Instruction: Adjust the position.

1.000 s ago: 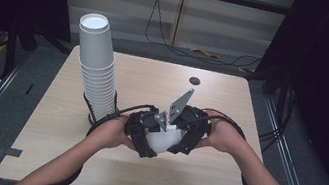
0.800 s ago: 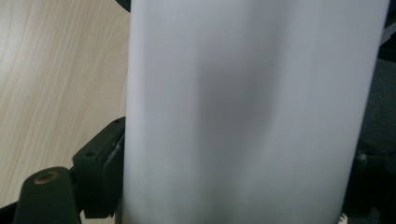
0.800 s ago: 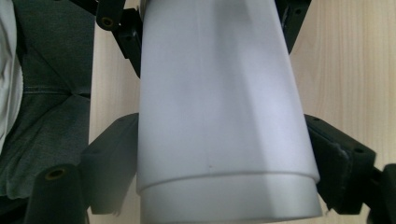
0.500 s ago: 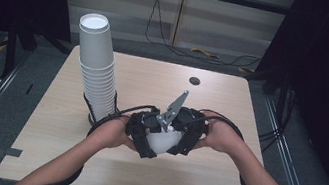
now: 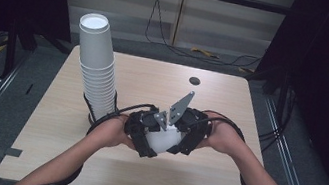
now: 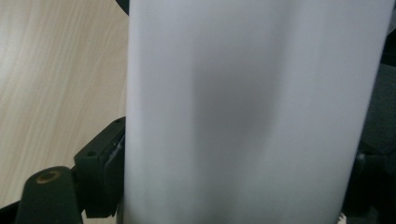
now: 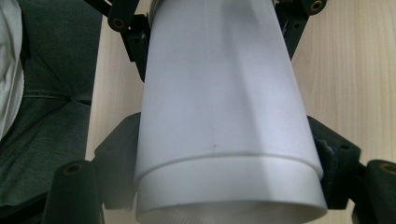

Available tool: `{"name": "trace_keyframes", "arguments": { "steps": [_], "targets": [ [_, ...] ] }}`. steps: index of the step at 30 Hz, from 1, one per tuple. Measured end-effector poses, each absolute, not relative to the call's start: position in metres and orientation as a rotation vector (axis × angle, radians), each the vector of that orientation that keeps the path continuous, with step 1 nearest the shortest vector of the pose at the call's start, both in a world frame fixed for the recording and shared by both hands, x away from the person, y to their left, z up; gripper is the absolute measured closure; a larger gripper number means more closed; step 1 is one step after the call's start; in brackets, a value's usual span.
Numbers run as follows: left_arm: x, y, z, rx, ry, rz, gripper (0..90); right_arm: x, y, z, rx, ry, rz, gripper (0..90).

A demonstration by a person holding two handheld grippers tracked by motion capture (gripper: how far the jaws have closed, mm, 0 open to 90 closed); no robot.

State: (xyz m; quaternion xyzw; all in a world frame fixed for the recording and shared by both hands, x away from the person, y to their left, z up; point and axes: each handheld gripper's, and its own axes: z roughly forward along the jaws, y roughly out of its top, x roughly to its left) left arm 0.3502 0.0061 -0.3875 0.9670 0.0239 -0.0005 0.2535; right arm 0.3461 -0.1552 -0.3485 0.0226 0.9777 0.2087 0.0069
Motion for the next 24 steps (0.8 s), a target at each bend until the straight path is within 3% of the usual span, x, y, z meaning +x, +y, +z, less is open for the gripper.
{"name": "trace_keyframes", "arguments": {
  "steps": [13, 24],
  "targets": [
    [0.3500, 0.0079, -0.3876, 2.617, 0.057, 0.018, 16.3, 0.3433, -0.1521, -0.3496, 0.065, 3.039, 0.669, 25.6],
    [0.3519, 0.0115, -0.3921, 2.547, 0.094, 0.012, 6.0, 0.3417, -0.1591, -0.3493, 0.080, 3.009, 0.721, 25.7]
  ]
}}
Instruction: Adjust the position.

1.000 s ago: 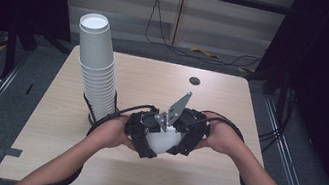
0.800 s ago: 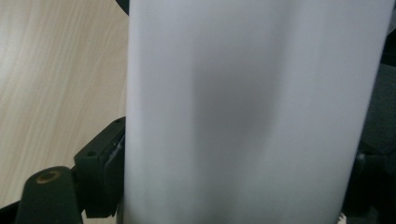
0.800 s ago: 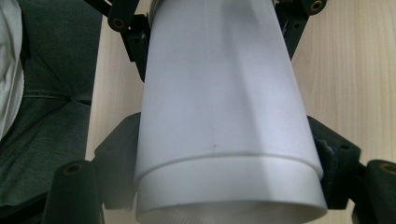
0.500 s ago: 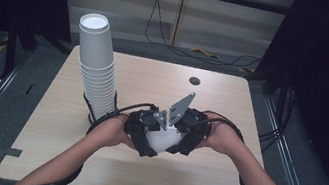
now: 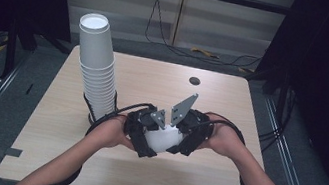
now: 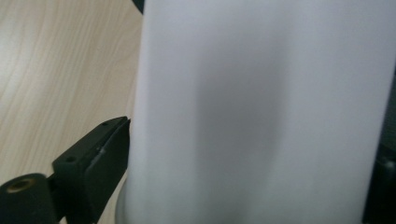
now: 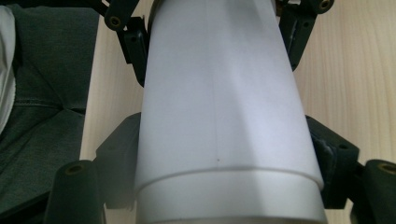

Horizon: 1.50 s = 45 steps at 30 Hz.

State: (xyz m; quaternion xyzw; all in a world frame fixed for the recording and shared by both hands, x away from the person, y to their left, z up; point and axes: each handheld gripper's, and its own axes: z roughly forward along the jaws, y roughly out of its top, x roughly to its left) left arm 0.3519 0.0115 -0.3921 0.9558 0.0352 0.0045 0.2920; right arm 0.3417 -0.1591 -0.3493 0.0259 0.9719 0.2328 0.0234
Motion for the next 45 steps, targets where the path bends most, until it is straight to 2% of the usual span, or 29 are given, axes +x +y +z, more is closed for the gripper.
{"name": "trace_keyframes", "arguments": {
  "steps": [3, 20, 30, 42, 45],
  "targets": [
    [0.354, 0.014, -0.392, 2.522, 0.103, 0.022, 0.0, 0.342, -0.162, -0.350, 0.083, 3.009, 0.750, 25.6],
    [0.355, 0.031, -0.396, 2.386, 0.146, 0.001, 0.0, 0.345, -0.195, -0.356, 0.216, 2.967, 0.955, 25.0],
    [0.356, 0.034, -0.399, 2.305, 0.169, -0.038, 0.0, 0.347, -0.197, -0.357, 0.254, 2.954, 1.009, 24.7],
    [0.356, 0.035, -0.398, 2.280, 0.155, -0.039, 0.0, 0.350, -0.198, -0.360, 0.271, 2.958, 1.096, 24.6],
    [0.356, 0.035, -0.399, 2.272, 0.152, -0.023, 2.3, 0.350, -0.199, -0.360, 0.278, 2.954, 1.118, 24.6]
  ]
}}
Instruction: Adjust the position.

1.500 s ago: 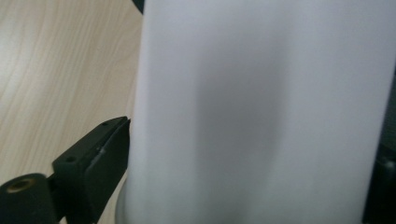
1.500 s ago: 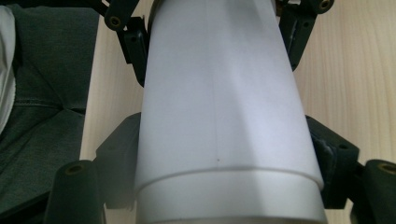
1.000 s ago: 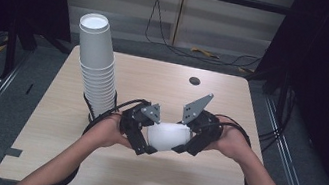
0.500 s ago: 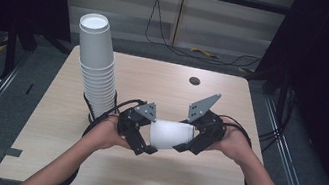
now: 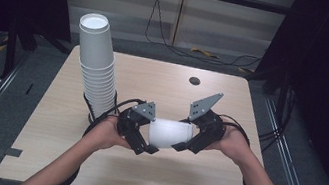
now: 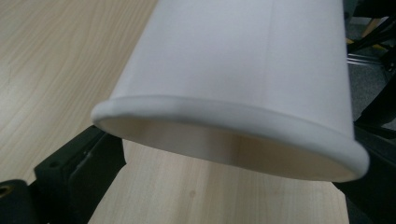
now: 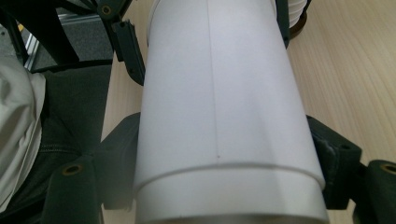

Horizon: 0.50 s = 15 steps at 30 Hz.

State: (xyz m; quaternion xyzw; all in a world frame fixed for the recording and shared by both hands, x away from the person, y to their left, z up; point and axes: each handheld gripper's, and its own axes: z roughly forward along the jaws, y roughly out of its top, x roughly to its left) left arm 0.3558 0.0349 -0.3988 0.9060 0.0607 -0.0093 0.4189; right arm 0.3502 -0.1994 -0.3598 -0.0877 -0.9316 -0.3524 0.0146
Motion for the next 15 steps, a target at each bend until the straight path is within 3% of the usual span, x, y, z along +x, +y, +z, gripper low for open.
{"name": "trace_keyframes", "arguments": {
  "steps": [7, 15],
  "targets": [
    [0.3557, 0.0366, -0.3959, 2.250, 0.138, -0.012, 10.1, 0.3507, -0.2020, -0.3606, -0.276, -2.874, -1.122, 24.5],
    [0.3563, 0.0379, -0.3931, 2.236, 0.122, -0.012, 12.0, 0.3516, -0.2042, -0.3591, -0.283, -2.861, -1.141, 24.3]
  ]
}}
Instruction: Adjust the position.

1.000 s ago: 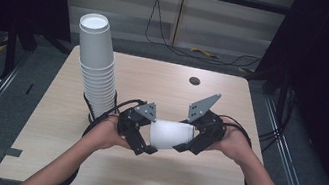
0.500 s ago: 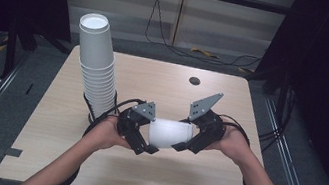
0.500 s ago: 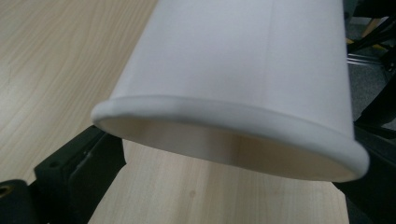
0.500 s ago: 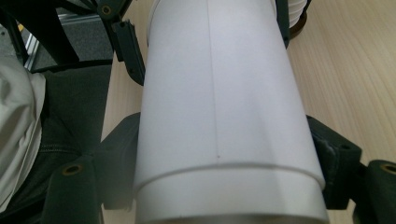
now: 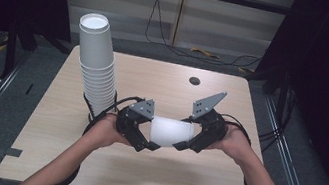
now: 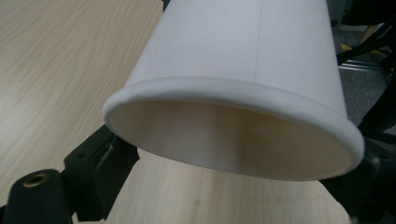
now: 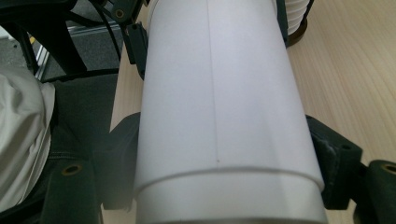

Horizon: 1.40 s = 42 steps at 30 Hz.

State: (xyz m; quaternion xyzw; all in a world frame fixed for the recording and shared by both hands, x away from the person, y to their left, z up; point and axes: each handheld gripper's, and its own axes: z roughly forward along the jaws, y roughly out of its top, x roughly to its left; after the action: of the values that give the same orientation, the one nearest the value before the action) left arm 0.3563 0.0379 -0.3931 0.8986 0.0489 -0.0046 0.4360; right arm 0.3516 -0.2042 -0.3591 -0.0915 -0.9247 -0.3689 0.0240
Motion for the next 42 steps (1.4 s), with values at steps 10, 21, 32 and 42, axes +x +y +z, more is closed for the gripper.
{"name": "trace_keyframes", "arguments": {
  "steps": [10, 21, 32, 42],
  "targets": [
    [0.356, 0.035, -0.392, 2.297, 0.119, -0.008, 13.7, 0.350, -0.197, -0.363, -0.307, -2.903, -1.054, 18.8],
    [0.354, 0.031, -0.387, 2.398, 0.133, 0.033, 13.6, 0.347, -0.182, -0.350, -0.291, -3.061, -0.788, 14.4],
    [0.354, 0.027, -0.385, 2.431, 0.127, 0.038, 13.6, 0.346, -0.160, -0.352, -0.253, -3.110, -0.541, 15.0],
    [0.353, 0.027, -0.386, 2.461, 0.122, 0.040, 13.5, 0.346, -0.157, -0.356, -0.191, -3.137, -0.481, 19.2]
  ]
}}
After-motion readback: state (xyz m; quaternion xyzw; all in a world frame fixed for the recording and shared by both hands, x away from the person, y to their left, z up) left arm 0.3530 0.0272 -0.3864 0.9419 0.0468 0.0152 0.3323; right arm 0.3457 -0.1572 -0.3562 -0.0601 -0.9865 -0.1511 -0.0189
